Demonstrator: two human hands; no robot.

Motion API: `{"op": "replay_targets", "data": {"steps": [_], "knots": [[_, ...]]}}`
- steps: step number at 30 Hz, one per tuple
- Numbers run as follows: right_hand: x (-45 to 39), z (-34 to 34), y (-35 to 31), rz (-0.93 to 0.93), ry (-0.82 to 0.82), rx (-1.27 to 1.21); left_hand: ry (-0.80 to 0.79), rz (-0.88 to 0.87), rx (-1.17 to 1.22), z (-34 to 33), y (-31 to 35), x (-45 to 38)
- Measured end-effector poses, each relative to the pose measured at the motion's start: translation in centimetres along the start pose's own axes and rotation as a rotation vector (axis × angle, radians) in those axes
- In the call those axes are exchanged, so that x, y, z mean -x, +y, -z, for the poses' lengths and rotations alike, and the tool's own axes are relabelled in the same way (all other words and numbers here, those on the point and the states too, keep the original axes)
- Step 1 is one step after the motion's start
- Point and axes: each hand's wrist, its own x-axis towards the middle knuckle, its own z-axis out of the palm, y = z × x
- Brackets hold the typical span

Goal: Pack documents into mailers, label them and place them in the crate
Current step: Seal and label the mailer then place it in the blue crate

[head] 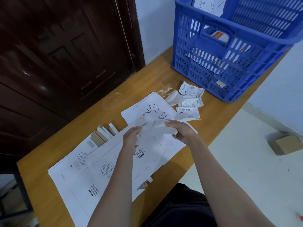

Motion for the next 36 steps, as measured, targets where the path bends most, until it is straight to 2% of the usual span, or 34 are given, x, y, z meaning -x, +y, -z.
{"op": "replay_targets", "data": {"steps": [3,7,9,11,14,19,22,28,30,32,36], "knots": [[0.1,0.3,0.5,0.008,0.019,0.031,0.064,-0.035,0.009,0.2,-0.3,-0.1],[-0.2,1.7,0.4,0.06,0.194,-0.049,0.227,-0.07,0.066,1.6,0.3,-0.9],[-0.3,2.2,0.3,0.097,0.217,-0.117,0.249,-0.073,0.071,1.6,0.5,-1.2],[-0.1,1.9,0.1,0.112,0.185,-0.153,0.255,-0.076,0.082,0.8,0.4,-1.0],[0.5,1.6,-0.1,0.095,0.009,-0.184,0.255,-0.148,0.08,-1.2,0.0,-0.9],[2.7,2.5,-0.4,-0.04,-0.189,-0.128,0.208,-0.349,-0.198,-4.2,0.2,-1.4],[3.0,3.6,0.2,-0.125,-0.311,-0.032,0.181,-0.389,-0.27,-6.5,1.0,-1.6],[3.5,5.6,0.8,-0.103,-0.339,-0.007,0.058,-0.552,-0.513,-11.6,2.3,-1.5],[3.9,6.2,0.7,-0.093,-0.318,-0.039,-0.004,-0.531,-0.56,-13.3,2.5,-1.7],[3.9,6.9,0.6,-0.072,-0.298,-0.067,-0.057,-0.435,-0.565,-15.1,3.0,-1.6],[4.3,7.9,0.4,-0.055,-0.262,-0.132,-0.082,-0.319,-0.468,-17.5,3.6,-1.0]]}}
